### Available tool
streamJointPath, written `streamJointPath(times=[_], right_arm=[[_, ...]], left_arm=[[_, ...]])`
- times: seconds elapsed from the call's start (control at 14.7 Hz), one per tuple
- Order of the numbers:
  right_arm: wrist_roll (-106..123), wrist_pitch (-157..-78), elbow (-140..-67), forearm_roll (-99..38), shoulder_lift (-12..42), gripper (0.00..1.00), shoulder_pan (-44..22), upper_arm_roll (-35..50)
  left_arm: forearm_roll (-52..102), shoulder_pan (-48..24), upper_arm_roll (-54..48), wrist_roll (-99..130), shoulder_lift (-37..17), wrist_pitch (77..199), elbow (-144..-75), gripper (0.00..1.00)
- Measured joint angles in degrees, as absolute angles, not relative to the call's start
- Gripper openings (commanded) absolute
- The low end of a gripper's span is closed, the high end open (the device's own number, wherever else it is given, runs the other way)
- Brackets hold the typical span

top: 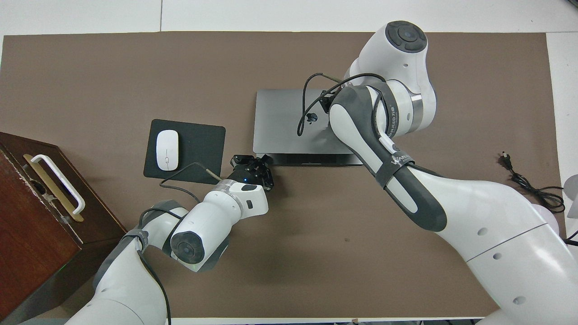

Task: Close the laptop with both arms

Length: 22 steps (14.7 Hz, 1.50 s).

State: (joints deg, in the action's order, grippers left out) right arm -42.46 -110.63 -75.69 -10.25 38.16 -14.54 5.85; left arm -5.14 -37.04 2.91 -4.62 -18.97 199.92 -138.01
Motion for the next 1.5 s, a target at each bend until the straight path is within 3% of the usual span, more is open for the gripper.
streamJointPath(times=[1.02,1.5], right_arm=[[-42.5,-114.8,-77.8,-10.3,38.8,0.00,-14.5,5.9],[-42.0,-105.3,-74.0,-9.8,35.3,0.00,-13.1,5.6]], left_arm=[[-5.2,-37.0,2.9,-4.6,-19.0,200.1,-138.0,0.00],[-5.2,-36.7,2.8,-3.9,-19.0,200.1,-138.0,0.00]])
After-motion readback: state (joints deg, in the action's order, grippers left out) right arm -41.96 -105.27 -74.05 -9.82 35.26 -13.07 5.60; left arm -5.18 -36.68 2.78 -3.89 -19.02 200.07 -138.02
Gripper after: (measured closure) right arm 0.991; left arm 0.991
